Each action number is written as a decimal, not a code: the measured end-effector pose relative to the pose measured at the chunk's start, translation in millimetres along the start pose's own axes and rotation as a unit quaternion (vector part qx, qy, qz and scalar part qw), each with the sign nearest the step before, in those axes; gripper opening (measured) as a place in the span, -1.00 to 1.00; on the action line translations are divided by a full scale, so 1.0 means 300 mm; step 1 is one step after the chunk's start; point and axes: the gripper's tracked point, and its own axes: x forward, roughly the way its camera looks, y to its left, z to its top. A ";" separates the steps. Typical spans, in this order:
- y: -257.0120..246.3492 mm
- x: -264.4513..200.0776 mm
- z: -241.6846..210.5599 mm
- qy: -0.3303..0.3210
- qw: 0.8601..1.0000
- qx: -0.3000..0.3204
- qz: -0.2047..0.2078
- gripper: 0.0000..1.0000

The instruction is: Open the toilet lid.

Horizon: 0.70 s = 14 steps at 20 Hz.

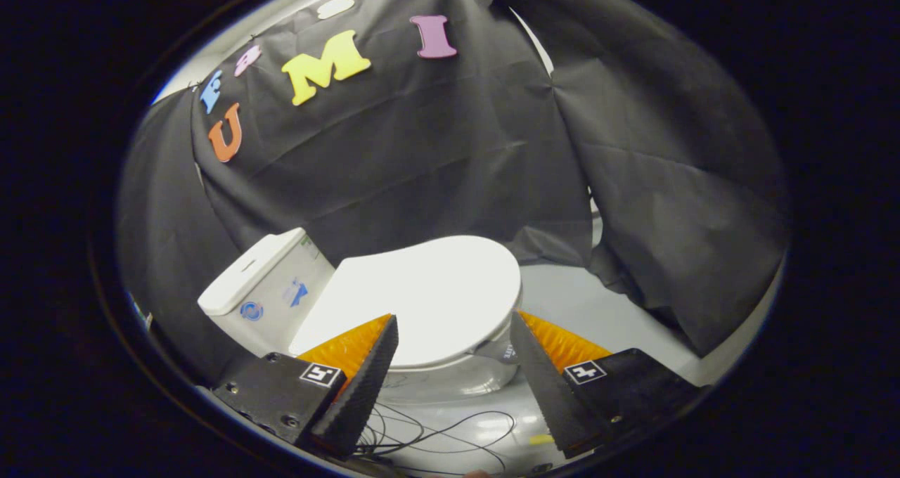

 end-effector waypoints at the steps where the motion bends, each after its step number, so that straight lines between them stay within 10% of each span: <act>1: -0.011 0.026 -0.012 0.009 1.000 0.003 -0.002 1.00; 14: -0.210 0.205 -0.188 0.108 0.988 0.107 -0.018 0.99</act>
